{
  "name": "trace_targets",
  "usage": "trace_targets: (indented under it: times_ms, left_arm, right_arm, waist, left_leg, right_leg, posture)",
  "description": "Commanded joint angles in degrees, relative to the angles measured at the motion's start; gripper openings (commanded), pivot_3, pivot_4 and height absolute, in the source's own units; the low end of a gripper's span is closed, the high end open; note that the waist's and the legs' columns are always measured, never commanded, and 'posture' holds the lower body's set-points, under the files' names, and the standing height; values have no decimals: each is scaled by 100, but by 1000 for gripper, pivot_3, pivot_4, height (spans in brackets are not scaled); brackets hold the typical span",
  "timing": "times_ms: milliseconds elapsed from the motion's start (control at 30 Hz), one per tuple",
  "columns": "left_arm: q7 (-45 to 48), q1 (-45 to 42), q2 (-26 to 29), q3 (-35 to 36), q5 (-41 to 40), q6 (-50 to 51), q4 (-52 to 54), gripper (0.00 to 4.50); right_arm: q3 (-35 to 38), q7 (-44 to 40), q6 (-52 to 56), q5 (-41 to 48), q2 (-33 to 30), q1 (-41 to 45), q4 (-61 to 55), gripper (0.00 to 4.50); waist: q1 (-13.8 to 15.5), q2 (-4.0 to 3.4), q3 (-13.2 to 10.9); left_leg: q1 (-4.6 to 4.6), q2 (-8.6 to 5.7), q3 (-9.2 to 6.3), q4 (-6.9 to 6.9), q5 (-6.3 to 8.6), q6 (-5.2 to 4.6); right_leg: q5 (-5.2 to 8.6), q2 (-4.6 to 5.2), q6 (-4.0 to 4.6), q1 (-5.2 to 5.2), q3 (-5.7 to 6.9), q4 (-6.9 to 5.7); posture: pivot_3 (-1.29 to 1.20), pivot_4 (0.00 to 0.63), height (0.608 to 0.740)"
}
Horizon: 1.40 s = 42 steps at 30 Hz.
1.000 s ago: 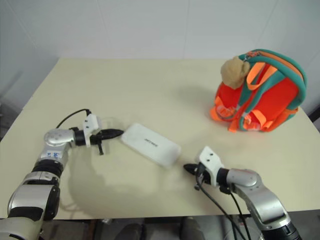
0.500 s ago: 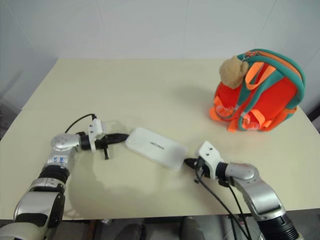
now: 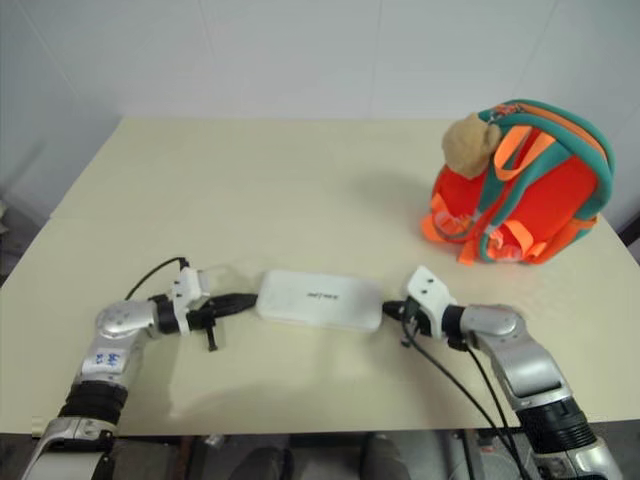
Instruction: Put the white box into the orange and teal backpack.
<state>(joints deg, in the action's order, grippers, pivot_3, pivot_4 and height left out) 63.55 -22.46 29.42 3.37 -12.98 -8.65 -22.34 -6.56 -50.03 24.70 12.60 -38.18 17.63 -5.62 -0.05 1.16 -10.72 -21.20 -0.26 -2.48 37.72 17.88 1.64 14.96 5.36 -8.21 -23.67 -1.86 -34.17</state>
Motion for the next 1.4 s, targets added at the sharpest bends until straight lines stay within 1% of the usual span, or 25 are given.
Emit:
trace_targets:
  times_ms: [33, 400, 567, 667, 733, 767, 867, 967, 1000, 1033, 1100, 1133, 1267, 1300, 1400]
  left_arm:
    - [-125, 100, -86, -41, -151, 108, 444, 0]
    - [-136, 226, -56, -43, -204, 258, 648, 0]
    - [-172, 274, 112, 68, -172, 281, 599, 0]
    - [-172, 242, 323, 166, -151, 330, 425, 0]
    - [-139, 172, 486, 224, -165, 383, 284, 0]
    - [-103, 119, 575, 257, -211, 497, 218, 0]
    - [126, -90, 852, 307, -373, 979, 20, 581]
    - [283, -420, 1071, 307, -500, 1685, -218, 1524]
    - [333, -537, 1120, 312, -600, 2100, -254, 1861]
    - [398, -640, 1170, 295, -685, 2526, -279, 2109]
    - [538, -836, 1260, 207, -785, 3262, -317, 2742]
    - [619, -930, 1304, 112, -785, 3596, -330, 3065]
    - [528, -1285, 1260, -49, -857, 4796, -365, 4331]
    - [598, -1338, 1264, -124, -906, 5098, -317, 4470]
    - [688, -1449, 1183, -240, -1068, 5696, -161, 4470]
  right_arm:
    - [12, -161, -216, -47, -51, 180, 81, 127]
    - [25, -355, -416, -204, -71, 297, 413, 127]
    - [74, -473, -363, -227, -204, 246, 403, 127]
    - [188, -635, -255, -151, -395, 250, 474, 127]
    - [263, -784, -176, -100, -580, 293, 564, 835]
    - [296, -880, -115, -60, -692, 323, 605, 1025]
    - [457, -1100, 178, 161, -925, 498, 684, 1974]
    - [666, -1202, 967, 572, -991, 862, 671, 3002]
    - [692, -1248, 1234, 692, -1016, 983, 640, 3368]
    - [711, -1258, 1511, 793, -1031, 1093, 619, 3631]
    - [736, -1215, 2094, 1011, -994, 1299, 605, 4310]
    - [783, -1084, 2492, 1136, -920, 1455, 647, 4500]
    - [891, -707, 3771, 1553, -692, 1956, 745, 4500]
    - [883, -694, 4009, 1652, -667, 2017, 719, 4500]
    - [823, -562, 4611, 1869, -601, 2124, 599, 4500]
  waist:
    - [-4, 0, 0]
    - [-4, 0, 0]
    - [-3, 0, 0]
    - [-2, 0, 0]
    - [-3, 0, 0]
    - [-2, 0, 0]
    - [1, 0, 0]
    - [-10, -1, -1]
    - [-14, -2, -1]
    - [-22, -2, -1]
    - [-30, -2, -1]
    - [-32, -2, -1]
    - [-22, -2, -1]
    - [-21, -2, -1]
    - [-15, -2, -1]
  left_leg:
    - [0, 0, 1, 0, 0, 0]
    - [0, -1, 2, 1, 0, 0]
    - [0, -1, 1, 0, 0, 0]
    - [0, -1, 1, 0, 0, 0]
    - [0, -1, 1, 0, 0, 0]
    - [0, -1, 1, 0, 0, 0]
    - [0, -2, 1, 0, 0, 0]
    - [0, -2, 1, 0, 0, 0]
    - [0, -1, 1, 0, 0, 0]
    - [0, -1, 1, 0, 0, 0]
    - [0, 1, 0, -1, 0, 0]
    - [-1, 1, 0, -2, 0, 0]
    - [-7, 1, -1, -8, 1, -1]
    - [-8, 0, -1, -9, 1, -1]
    - [-9, 0, -1, -17, 1, -2]
  right_leg:
    - [0, 0, 0, 0, 0, 1]
    - [0, 2, 0, 0, 0, 8]
    - [0, 2, 0, 0, 0, 13]
    - [0, 3, 0, 0, 0, 19]
    - [0, 3, 0, 0, 0, 20]
    - [0, 3, 0, 0, 0, 21]
    - [0, 4, 1, 1, 1, 22]
    - [0, 3, 1, 0, 2, 19]
    - [0, 2, 1, 0, 1, 18]
    - [0, 3, 1, -1, 1, 16]
    - [0, -2, 1, -1, 1, 1]
    - [0, -2, 1, -1, 1, -5]
    - [1, -2, 1, -4, 2, 4]
    - [1, -1, 1, -4, 2, 6]
    - [1, -1, 1, -6, 3, 13]
  posture:
    - [0, 150, 740]
    - [0, 150, 740]
    - [0, 150, 740]
    - [0, 150, 740]
    - [0, 150, 740]
    - [0, 150, 740]
    - [0, 150, 740]
    - [0, 150, 740]
    - [0, 150, 740]
    - [0, 150, 740]
    - [0, 150, 740]
    - [0, 150, 740]
    - [0, 150, 740]
    - [0, 150, 740]
    - [0, 150, 740]
